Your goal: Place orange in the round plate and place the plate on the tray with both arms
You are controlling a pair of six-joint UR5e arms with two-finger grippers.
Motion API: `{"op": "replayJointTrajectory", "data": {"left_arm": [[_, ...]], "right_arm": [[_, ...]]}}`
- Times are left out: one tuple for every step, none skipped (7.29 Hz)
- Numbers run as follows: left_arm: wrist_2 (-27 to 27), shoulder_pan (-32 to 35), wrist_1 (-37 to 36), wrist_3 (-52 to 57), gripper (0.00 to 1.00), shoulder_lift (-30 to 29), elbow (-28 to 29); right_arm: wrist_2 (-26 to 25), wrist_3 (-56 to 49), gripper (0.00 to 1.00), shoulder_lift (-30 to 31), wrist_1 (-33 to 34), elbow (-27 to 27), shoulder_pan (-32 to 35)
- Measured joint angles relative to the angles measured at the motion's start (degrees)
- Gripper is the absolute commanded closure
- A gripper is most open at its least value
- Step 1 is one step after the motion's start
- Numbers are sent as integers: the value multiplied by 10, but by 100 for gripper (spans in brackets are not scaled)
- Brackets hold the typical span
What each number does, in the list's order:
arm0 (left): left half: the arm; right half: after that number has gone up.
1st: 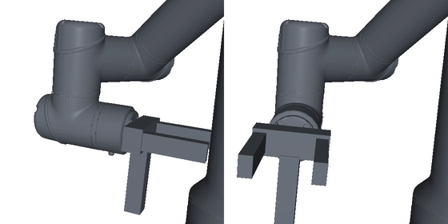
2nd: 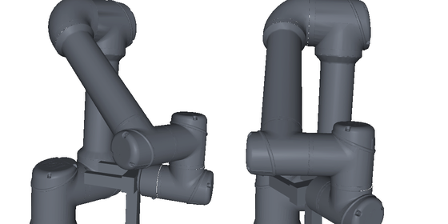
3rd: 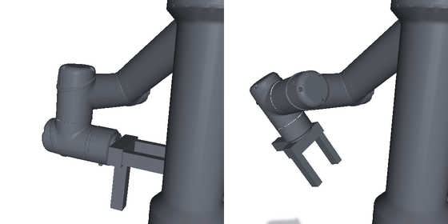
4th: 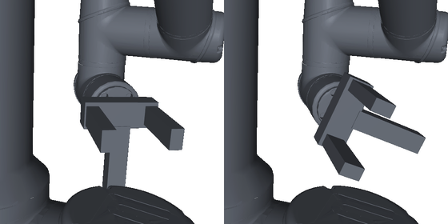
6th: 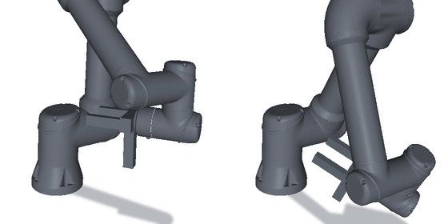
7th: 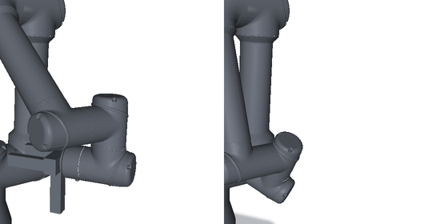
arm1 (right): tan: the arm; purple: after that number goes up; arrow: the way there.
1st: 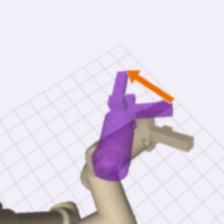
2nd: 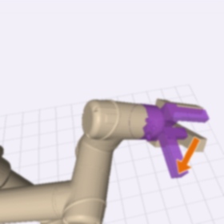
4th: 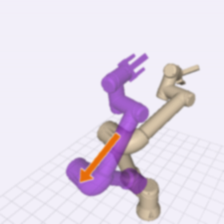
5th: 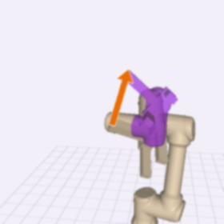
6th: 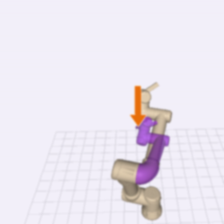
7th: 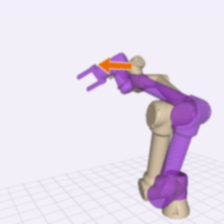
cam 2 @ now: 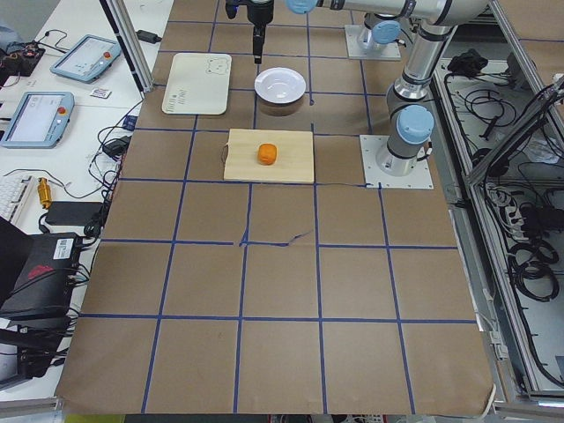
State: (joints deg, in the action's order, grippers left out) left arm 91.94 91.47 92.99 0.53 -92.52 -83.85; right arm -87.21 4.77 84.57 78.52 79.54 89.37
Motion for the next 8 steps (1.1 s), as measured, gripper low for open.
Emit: {"op": "replayJointTrajectory", "data": {"left_arm": [[0,0,0,0,0,-1,0],[0,0,0,0,0,-2,0],[2,-1,0,0,0,-3,-1],[4,-2,0,2,0,-4,-6],[5,-7,-3,3,0,-5,-17],[6,-18,-16,6,0,-10,-38],[7,-35,-48,10,0,-17,-74],[16,-53,-91,17,0,-26,-121]], "right_arm": [[0,0,0,0,0,0,0],[-1,0,0,0,0,0,0],[-1,-1,0,0,0,0,0],[-1,-2,0,0,-1,0,0],[-1,-2,0,0,-1,1,0],[-1,-2,0,0,-1,1,0],[-1,-3,0,0,-1,2,0],[-1,-6,0,0,-1,3,0]]}}
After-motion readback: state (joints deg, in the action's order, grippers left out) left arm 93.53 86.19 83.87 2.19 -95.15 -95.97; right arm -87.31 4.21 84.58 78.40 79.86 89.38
